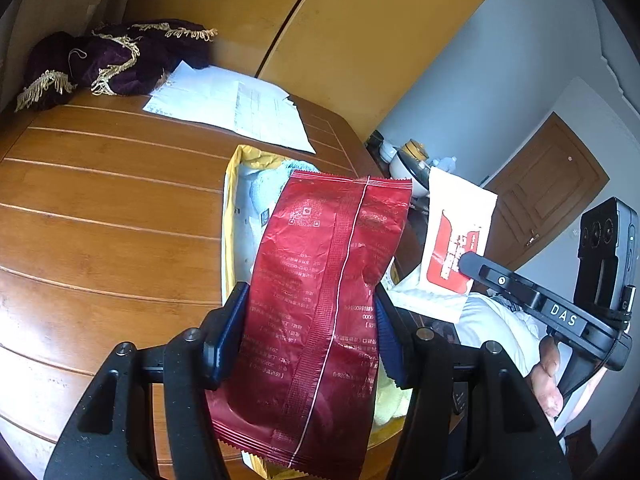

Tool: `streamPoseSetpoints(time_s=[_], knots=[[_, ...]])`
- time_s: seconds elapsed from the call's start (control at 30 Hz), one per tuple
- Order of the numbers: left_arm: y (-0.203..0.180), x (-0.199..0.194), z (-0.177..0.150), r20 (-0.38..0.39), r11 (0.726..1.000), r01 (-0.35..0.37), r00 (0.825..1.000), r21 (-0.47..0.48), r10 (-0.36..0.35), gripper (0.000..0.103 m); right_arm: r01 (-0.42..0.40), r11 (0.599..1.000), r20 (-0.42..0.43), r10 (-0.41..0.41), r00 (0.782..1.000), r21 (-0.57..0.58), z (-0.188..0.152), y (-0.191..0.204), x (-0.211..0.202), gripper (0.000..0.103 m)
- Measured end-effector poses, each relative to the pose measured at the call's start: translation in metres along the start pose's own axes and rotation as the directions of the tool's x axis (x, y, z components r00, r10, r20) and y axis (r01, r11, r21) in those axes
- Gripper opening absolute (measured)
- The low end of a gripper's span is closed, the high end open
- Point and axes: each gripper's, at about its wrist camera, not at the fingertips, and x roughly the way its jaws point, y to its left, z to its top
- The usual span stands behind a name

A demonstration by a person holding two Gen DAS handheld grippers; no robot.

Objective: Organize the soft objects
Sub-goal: 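Carry the red bag and white-red packet into the tray and open both tools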

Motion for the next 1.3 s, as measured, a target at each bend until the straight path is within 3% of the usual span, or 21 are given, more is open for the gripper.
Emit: streamPoseSetpoints(time_s=[0.1,0.23,0.5,0.67,0.77,0.87,0.97,1.1,1.17,1.3], knots=[[-0.001,0.009,-0.005,-0.023,1.0,0.005,1.0,-0.001,-0.005,0.057,-0.028,0.999,0.02,0.028,0.999,0.016,0.002,-0.008,-0.011,0.01],[-0.003,0.016,-0.01,-0.035,1.0,0.004,0.999,-0.006,-0.004,0.057,0.028,1.0,0.023,-0.028,0.999,0.0,0.006,-0.011,-0.015,0.01],[-0.012,0.023,-0.012,-0.021,1.0,-0.016,1.0,0.003,0.016,0.057,0.061,0.998,-0.132,-0.06,0.989,0.003,-0.001,-0.019,0.051,0.01],[-0.02,0.032,-0.012,-0.006,0.999,-0.025,1.0,0.024,0.025,0.057,0.04,0.999,-0.148,-0.036,0.988,0.03,0.004,-0.017,0.07,0.01],[-0.022,0.036,-0.015,0.011,0.998,-0.051,0.999,0.036,0.05,0.058,0.041,0.997,-0.114,-0.034,0.993,0.059,0.01,-0.012,0.082,0.011],[-0.023,0.036,-0.018,0.023,0.997,-0.056,0.998,0.057,0.055,0.06,0.089,0.992,-0.081,-0.081,0.993,0.093,0.008,-0.013,0.091,0.021],[-0.021,0.035,-0.019,0.031,0.997,-0.049,0.998,0.061,0.047,0.064,0.077,0.988,-0.041,-0.072,0.997,0.133,0.002,-0.017,0.087,0.024],[-0.021,0.026,-0.021,0.067,0.997,-0.006,0.998,0.073,0.001,0.074,0.061,0.986,0.049,-0.069,0.996,0.156,-0.006,-0.013,0.061,0.052],[-0.023,0.02,-0.023,0.107,0.995,-0.002,0.994,0.098,-0.009,0.08,0.091,0.986,0.105,-0.105,0.989,0.137,-0.008,-0.005,0.046,0.06],[-0.022,0.016,-0.026,0.119,0.992,-0.015,0.993,0.126,0.0,0.083,0.096,0.99,0.173,-0.114,0.978,0.106,-0.014,0.011,0.027,0.062]])
